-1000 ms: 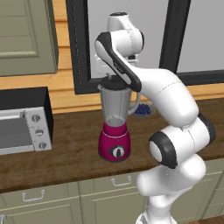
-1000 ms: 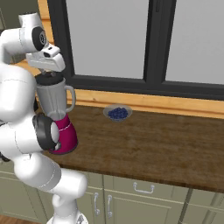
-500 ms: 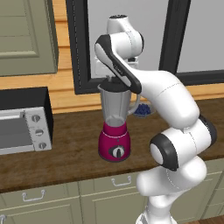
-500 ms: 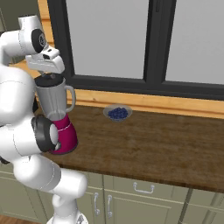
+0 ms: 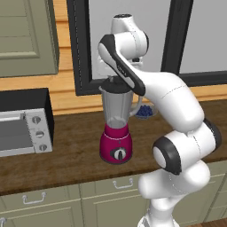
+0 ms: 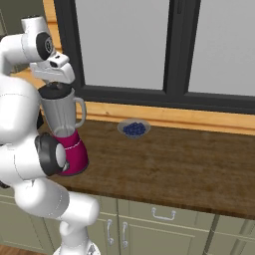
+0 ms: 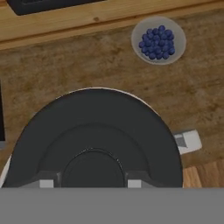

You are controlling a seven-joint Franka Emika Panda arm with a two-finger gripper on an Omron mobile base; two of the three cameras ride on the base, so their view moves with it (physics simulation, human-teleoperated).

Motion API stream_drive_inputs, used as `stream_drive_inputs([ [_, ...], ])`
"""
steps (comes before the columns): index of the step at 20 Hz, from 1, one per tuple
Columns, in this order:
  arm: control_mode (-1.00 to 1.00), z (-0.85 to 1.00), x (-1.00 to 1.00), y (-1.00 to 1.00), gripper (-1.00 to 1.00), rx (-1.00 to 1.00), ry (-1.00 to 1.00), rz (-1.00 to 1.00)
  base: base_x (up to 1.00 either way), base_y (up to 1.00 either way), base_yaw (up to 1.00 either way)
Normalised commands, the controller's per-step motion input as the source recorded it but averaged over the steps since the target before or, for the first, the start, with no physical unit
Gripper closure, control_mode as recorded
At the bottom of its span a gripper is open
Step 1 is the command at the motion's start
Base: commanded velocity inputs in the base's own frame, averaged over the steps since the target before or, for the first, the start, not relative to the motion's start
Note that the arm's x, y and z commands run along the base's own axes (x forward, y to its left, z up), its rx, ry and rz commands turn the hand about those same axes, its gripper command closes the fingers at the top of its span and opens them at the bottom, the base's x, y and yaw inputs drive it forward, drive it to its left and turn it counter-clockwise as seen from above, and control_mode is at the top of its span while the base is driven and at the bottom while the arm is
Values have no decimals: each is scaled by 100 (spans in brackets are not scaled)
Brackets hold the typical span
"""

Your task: Close the lid blender by securely placing the lid on top.

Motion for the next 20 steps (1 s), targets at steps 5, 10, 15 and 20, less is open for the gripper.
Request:
stream_drive_inputs([
  [5,-100,-41,-1,-8,100,0,-1,0,0,0,0],
  [10,-100,-24,-3,-3,-100,0,-7,0,0,0,0],
  [15,-100,-5,-5,-6,-100,0,-14,0,0,0,0],
  [20,-100,0,0,-7,-100,0,-13,0,0,0,0],
])
